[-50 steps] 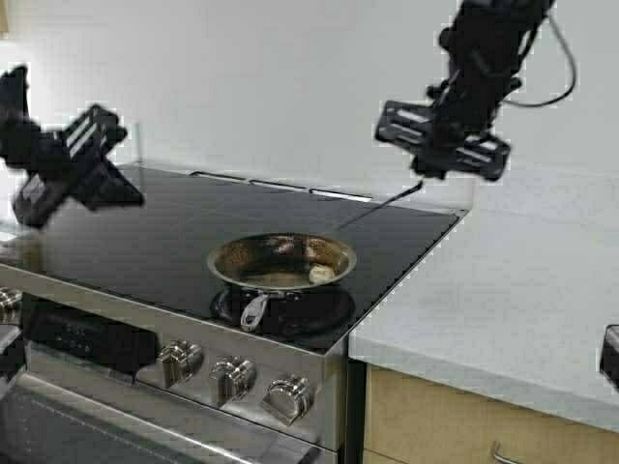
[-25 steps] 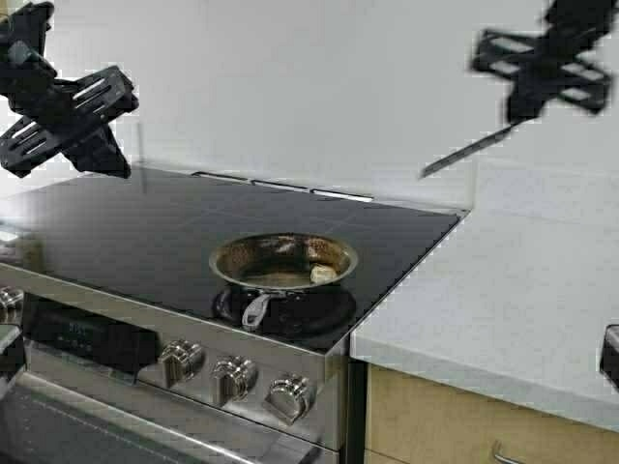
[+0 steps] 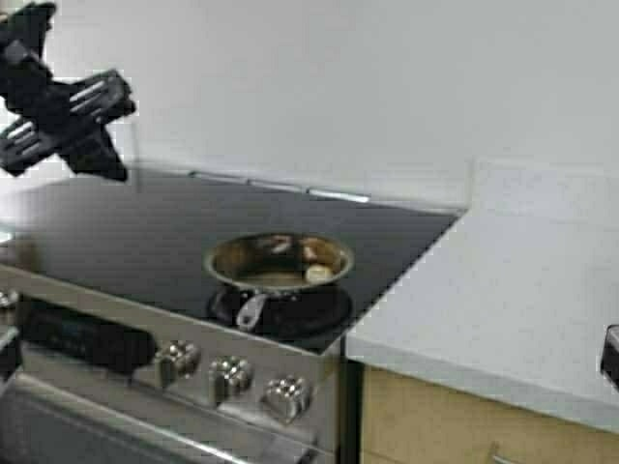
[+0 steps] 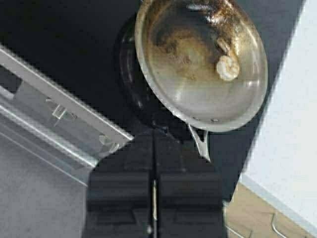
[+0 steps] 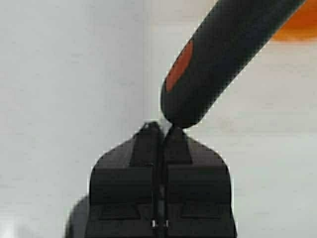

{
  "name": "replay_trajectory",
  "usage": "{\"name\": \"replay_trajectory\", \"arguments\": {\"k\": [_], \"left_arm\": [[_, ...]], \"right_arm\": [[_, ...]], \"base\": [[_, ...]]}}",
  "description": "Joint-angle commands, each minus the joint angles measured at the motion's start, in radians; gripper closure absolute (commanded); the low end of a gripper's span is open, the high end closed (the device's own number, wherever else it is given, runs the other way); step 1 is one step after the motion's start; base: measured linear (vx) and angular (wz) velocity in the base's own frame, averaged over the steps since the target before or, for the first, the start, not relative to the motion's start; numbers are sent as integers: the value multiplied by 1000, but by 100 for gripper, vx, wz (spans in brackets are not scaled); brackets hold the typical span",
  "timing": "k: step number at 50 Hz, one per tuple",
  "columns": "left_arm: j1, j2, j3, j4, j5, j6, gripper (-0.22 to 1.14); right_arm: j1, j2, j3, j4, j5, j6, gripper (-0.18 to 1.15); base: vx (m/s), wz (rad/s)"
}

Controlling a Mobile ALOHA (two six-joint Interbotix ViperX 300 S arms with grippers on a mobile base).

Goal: Add oil to the pan and cook the shrimp and serve it

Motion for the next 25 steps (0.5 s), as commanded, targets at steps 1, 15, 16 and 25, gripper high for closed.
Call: {"name": "replay_trajectory", "arguments": {"k": [1,15,16,25], "left_arm": [[2,-18,-17,5,-3,5,85],[2,-9,-20,8,-3,5,85],[2,-8,-20,8,-3,5,85],[2,-5,-15,17,-5,5,85]], "right_arm": [[-74,52,-37,-35,20,28,90],[-135,284,-84,-118,67,46,90],[-138,299,-86,-121,64,49,90],[-176,396,-112,-146,61,57,90]], "base": [[0,0],[0,0],[0,0],[0,0]]}}
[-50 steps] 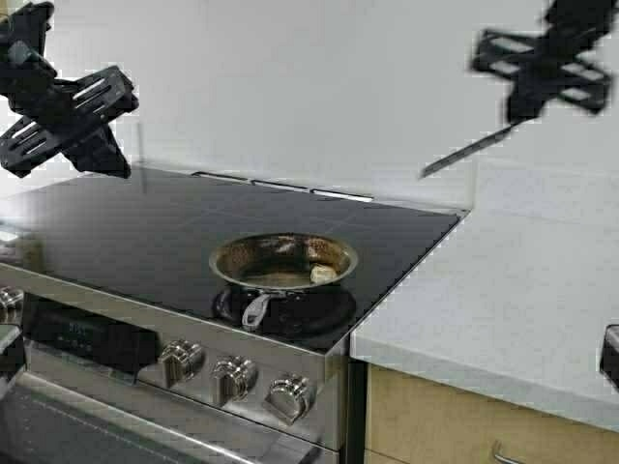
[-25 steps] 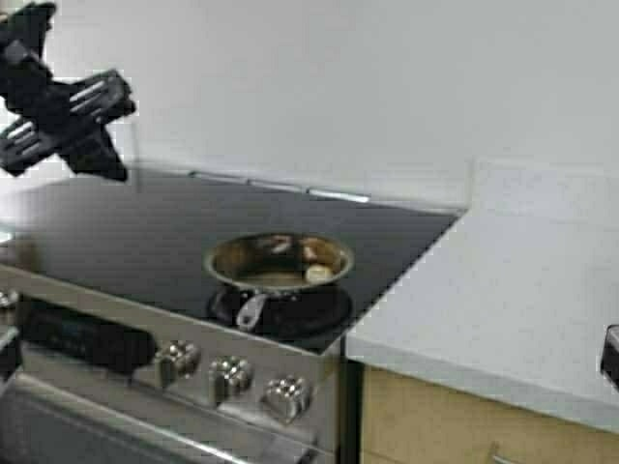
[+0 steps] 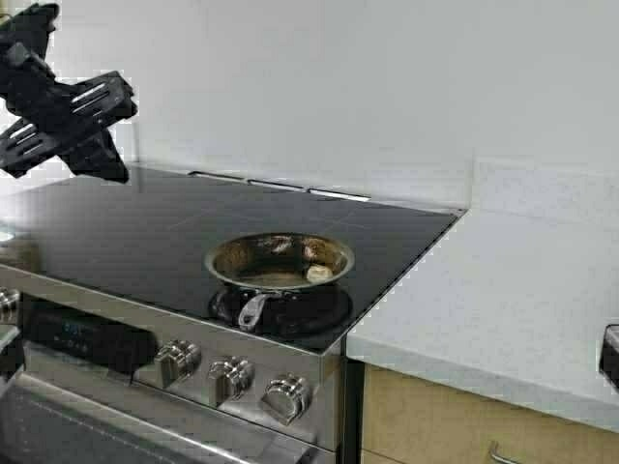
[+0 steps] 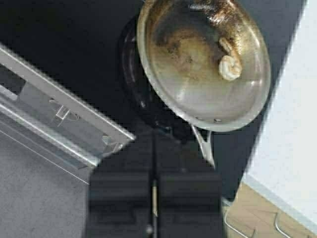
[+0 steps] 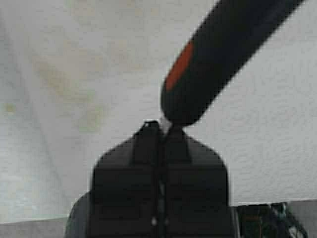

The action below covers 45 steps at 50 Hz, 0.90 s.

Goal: Add oil to the pan and cook the shrimp and serve it

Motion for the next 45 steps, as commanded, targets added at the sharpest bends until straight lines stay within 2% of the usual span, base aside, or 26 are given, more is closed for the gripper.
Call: {"name": "replay_trajectory", "arguments": {"k": [1,13,18,33,41,45], "left_arm": [[-2,-8,-12,6,-5,2,85],[-3,3,-17,6,-5,0,85],[-3,8,-17,6,-5,0,85],[-3,11,-11,6,-5,0,85],[-3,11,-12,6,-6,0,85],[-3,12,-15,6,-6,0,85]], "right_arm": [[-31,35,-34,-20,-6,2,90],[-71,98,-48,-21,5,14,89],[-71,123,-75,-20,25,23,84],[-67,258,-215,-11,156,28,25],[-67,241,-212,-5,117,26,7],[-71,218,-209,-5,104,26,6]], "base": [[0,0],[0,0],[0,0],[0,0],[0,0],[0,0]]}}
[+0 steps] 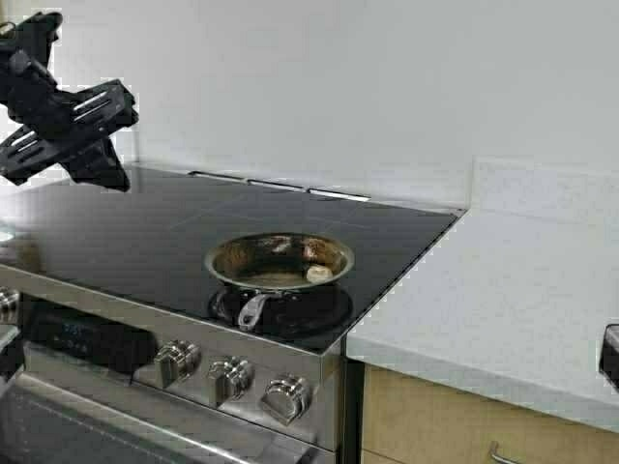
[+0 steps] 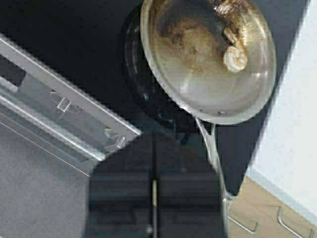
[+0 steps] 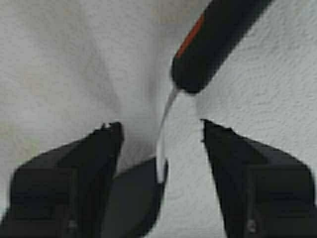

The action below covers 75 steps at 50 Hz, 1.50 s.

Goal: Add oil to the pan and cook the shrimp and serve it

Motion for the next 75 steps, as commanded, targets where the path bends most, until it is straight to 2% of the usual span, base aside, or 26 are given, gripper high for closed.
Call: {"name": "replay_trajectory", "arguments": {"k": [1,24,33,40,44,48,54,59,62,64,70,75], "left_arm": [[0,-9,-17,2,-6,2,85],[0,23,-17,2,-15,0,85],[0,25,-18,2,-18,-2,85],[0,26,-18,2,-18,-3,85],[0,29,-17,2,-18,-3,85],[0,34,-18,2,-18,-3,85],[0,41,-18,2,-23,-5,85],[0,41,-17,2,-23,-5,85],[0,43,-18,2,-25,-5,85],[2,41,-20,2,-25,-5,85],[0,41,-20,2,-26,-5,85],[0,41,-20,2,-32,-3,86]], "right_arm": [[-3,-67,-6,5,-23,-3,6],[0,-238,-11,11,6,9,6],[6,-356,-12,81,6,0,6],[49,-463,-34,98,8,-11,9],[94,-529,-51,100,8,-12,16],[153,-592,-55,98,-2,-15,28],[249,-686,-34,98,-52,-17,56],[330,-762,23,97,-140,-18,84],[382,-799,71,95,-201,-18,96],[423,-822,110,94,-239,-17,97],[534,-851,206,94,-328,-15,90],[644,-859,245,95,-382,-9,90]], "base": [[0,0],[0,0],[0,0],[0,0],[0,0],[0,0],[0,0],[0,0],[0,0],[0,0],[0,0],[0,0]]}}
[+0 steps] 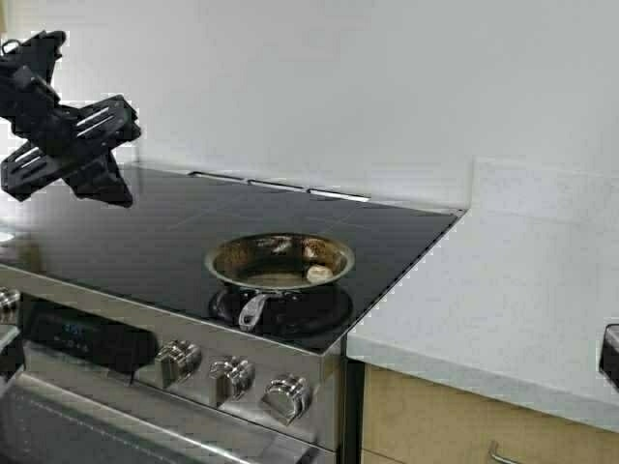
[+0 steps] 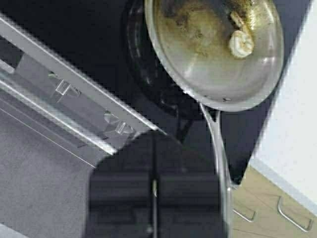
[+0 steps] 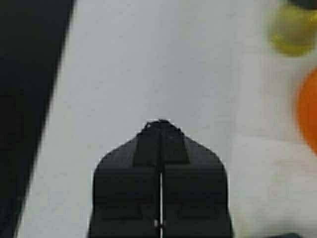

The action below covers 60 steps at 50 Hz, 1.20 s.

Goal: Add oil to the pan and cook the shrimp and serve it

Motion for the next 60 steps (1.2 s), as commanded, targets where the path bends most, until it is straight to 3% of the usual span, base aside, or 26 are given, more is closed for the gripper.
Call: {"name": "replay_trajectory", "arguments": {"k": [1,11,22,26,33,36,42,60], "left_arm": [[0,-9,-18,2,-14,2,86],[0,5,-21,2,-28,5,85],[0,57,-25,6,-140,17,75],[0,89,-29,31,-230,32,54],[0,164,-48,58,-345,31,-4],[0,204,-51,63,-390,29,-19],[2,296,-69,64,-494,26,-7],[0,623,-196,104,-693,-75,-9]], "right_arm": [[132,-32,34,2,-71,6,90],[342,-9,87,3,-209,38,90],[460,37,169,3,-371,66,90],[489,48,192,5,-400,72,90],[534,57,222,8,-449,100,90],[549,58,236,8,-474,114,90],[566,60,258,8,-523,124,90],[571,84,275,8,-548,129,90]], "base": [[0,0],[0,0],[0,0],[0,0],[0,0],[0,0],[0,0],[0,0]]}}
